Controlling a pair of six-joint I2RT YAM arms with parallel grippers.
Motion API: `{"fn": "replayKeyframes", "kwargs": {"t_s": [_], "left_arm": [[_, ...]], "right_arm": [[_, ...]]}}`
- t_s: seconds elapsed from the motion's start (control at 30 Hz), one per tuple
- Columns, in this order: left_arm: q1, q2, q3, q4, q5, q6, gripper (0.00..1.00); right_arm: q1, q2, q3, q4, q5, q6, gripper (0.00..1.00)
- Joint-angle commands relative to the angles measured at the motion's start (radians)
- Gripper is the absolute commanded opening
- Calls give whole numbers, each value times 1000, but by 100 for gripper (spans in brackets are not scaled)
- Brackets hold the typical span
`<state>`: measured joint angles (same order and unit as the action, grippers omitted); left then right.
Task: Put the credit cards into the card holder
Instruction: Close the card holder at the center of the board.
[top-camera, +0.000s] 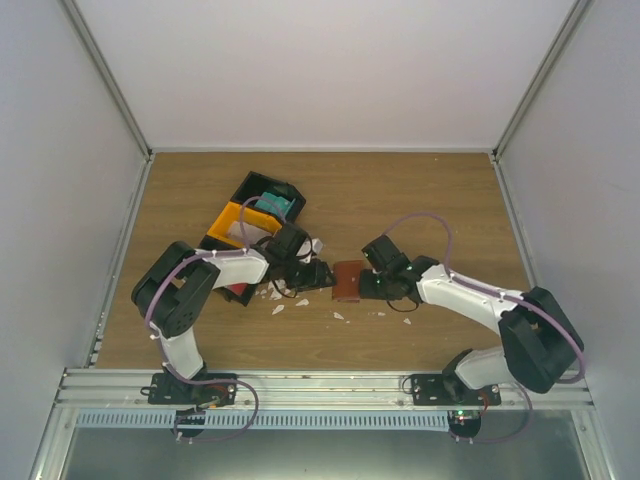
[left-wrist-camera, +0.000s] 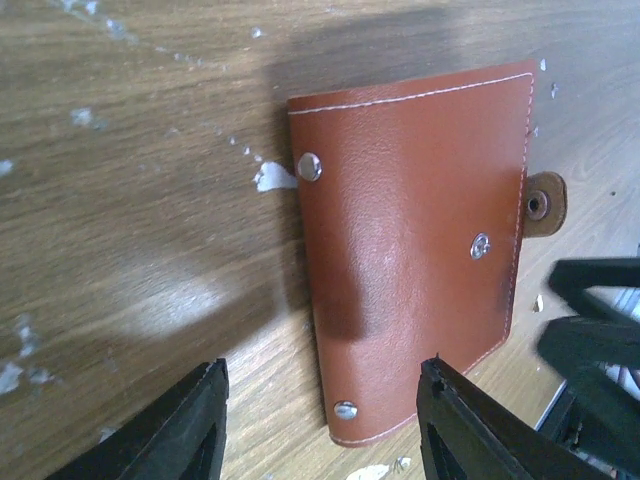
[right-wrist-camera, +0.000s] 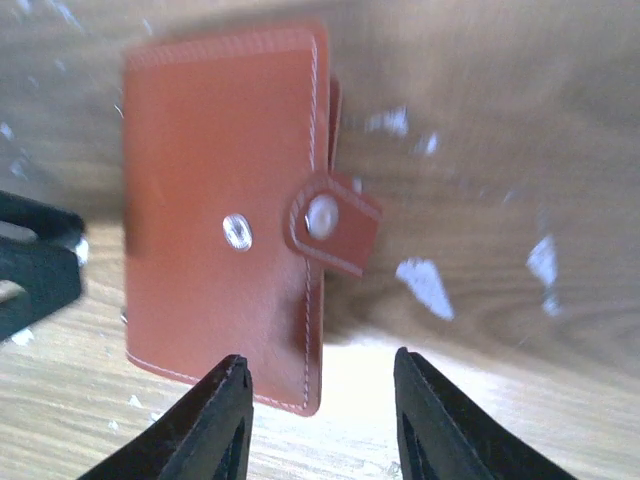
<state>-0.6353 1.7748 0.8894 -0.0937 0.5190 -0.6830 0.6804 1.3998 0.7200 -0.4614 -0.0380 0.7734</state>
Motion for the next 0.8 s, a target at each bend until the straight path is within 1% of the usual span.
{"fn": "replayKeyframes", "kwargs": {"t_s": [0.0, 0.13, 0.3, 0.43, 0.53, 0.7, 0.77], "left_arm": [[-18, 34, 38, -26, -21, 44, 54], [-26, 51, 57, -50, -44, 49, 54], [-40, 75, 86, -103, -95, 53, 53], [-56, 98, 107, -151, -147, 62, 53], [-64, 112, 117, -180, -177, 68, 52], [-67, 121, 117, -196, -205, 65, 50], [-67, 124, 117, -195, -205, 65, 49]], "right_arm": [[2, -23, 113, -124, 181, 0, 43], [1, 64, 186, -162, 230, -23, 45], [2, 151, 236, -149, 242, -37, 44], [2, 199, 255, -143, 245, -40, 40], [3, 201, 254, -141, 241, -35, 32], [2, 179, 245, -146, 230, -28, 11], [2, 175, 245, -148, 227, -26, 6]]}}
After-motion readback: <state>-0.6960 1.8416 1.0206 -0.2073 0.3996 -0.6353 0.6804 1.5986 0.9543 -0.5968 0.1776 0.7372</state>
